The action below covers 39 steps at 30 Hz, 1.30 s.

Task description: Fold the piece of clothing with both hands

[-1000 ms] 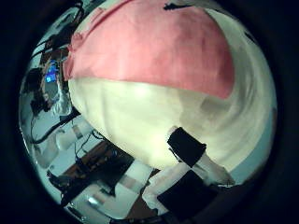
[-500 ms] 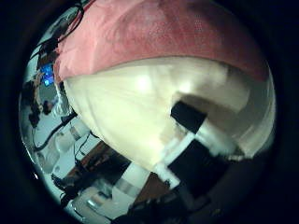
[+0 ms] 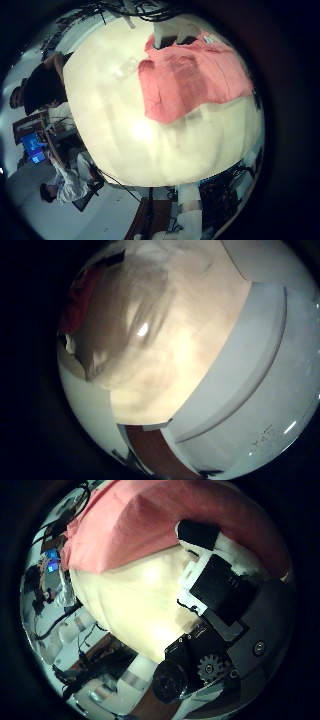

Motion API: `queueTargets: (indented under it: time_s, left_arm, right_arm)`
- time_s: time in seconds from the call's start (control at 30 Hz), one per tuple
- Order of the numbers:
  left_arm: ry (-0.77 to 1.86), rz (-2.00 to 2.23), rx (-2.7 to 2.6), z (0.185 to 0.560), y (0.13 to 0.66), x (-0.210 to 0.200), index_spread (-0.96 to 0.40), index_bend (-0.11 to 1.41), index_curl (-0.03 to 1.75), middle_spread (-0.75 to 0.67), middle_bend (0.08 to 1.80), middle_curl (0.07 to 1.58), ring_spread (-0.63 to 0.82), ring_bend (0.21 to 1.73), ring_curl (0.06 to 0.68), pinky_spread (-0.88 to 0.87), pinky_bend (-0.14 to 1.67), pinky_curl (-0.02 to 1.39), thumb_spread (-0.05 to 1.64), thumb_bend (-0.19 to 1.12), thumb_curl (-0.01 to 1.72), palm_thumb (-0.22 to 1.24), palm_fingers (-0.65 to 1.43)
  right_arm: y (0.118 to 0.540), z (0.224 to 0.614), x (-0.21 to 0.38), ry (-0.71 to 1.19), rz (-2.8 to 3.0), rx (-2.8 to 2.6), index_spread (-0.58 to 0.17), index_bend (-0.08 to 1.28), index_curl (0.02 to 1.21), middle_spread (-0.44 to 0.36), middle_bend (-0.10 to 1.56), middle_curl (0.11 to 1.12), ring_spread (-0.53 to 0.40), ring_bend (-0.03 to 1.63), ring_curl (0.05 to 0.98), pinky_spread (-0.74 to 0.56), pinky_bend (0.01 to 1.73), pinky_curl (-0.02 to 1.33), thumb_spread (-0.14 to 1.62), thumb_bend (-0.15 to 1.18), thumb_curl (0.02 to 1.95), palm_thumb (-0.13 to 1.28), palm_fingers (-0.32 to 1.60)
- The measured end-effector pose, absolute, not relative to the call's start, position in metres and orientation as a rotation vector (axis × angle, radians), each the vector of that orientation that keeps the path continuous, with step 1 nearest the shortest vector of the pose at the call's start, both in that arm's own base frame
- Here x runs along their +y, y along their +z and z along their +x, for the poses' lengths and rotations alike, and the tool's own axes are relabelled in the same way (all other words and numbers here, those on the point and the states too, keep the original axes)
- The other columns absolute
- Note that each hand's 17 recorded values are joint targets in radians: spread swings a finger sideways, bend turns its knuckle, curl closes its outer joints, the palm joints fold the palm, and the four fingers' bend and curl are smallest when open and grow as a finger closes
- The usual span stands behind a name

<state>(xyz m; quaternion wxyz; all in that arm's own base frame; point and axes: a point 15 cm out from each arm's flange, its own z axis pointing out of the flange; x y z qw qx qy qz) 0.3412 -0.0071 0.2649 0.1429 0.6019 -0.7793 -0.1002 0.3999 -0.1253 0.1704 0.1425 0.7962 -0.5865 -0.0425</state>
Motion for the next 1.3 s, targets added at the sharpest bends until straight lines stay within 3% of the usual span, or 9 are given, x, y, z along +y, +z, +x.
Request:
queueTargets:
  time_s: [0.17,0.47,0.8,1.03,1.3]
  left_arm:
    - [-0.277,1.756,-2.224,0.333,0.265,0.008,0.17,0.14,0.21,0.41,0.19,0.27,0.60,0.39,0.217,0.55,0.30,0.31,1.09,-0.02,0.34,0.49,-0.06]
    - [-0.245,1.790,-2.209,0.322,0.270,0.028,0.17,0.14,0.21,0.39,0.19,0.28,0.60,0.39,0.220,0.55,0.30,0.32,1.10,-0.02,0.33,0.50,-0.05]
    - [-0.213,1.862,-2.130,0.299,0.267,0.071,0.17,0.14,0.21,0.39,0.19,0.28,0.59,0.40,0.226,0.54,0.31,0.32,1.10,-0.02,0.33,0.49,-0.05]
    - [-0.202,1.885,-2.089,0.281,0.261,0.091,0.17,0.14,0.21,0.39,0.19,0.28,0.59,0.40,0.229,0.54,0.32,0.32,1.10,-0.02,0.33,0.49,-0.05]
    - [-0.193,1.909,-2.079,0.269,0.263,0.096,0.17,0.14,0.21,0.37,0.19,0.29,0.59,0.40,0.229,0.53,0.33,0.32,1.11,-0.02,0.33,0.49,-0.04]
  right_arm:
    - [0.219,0.395,-0.137,-0.029,2.321,-1.718,-0.326,0.91,0.80,-0.166,1.14,0.75,-0.241,1.24,0.607,-0.39,1.11,0.63,1.11,0.05,0.47,1.09,1.20]
    - [0.289,0.379,-0.123,0.064,2.377,-1.702,-0.307,0.98,0.86,-0.165,1.21,0.80,-0.231,1.32,0.658,-0.35,1.20,0.70,1.17,0.03,0.52,1.11,1.11]
    - [0.345,0.405,0.016,0.204,2.662,-1.479,-0.298,0.99,0.90,-0.167,1.22,0.83,-0.227,1.33,0.682,-0.32,1.22,0.74,1.19,0.00,0.58,1.12,1.08]
    - [0.354,0.424,0.121,0.244,2.801,-1.292,-0.297,0.99,0.91,-0.168,1.22,0.85,-0.229,1.33,0.692,-0.31,1.22,0.75,1.20,-0.01,0.60,1.13,1.08]
    - [0.336,0.444,0.227,0.172,2.923,-1.108,-0.298,0.99,0.93,-0.170,1.21,0.86,-0.231,1.34,0.703,-0.30,1.21,0.77,1.20,-0.01,0.62,1.14,1.07]
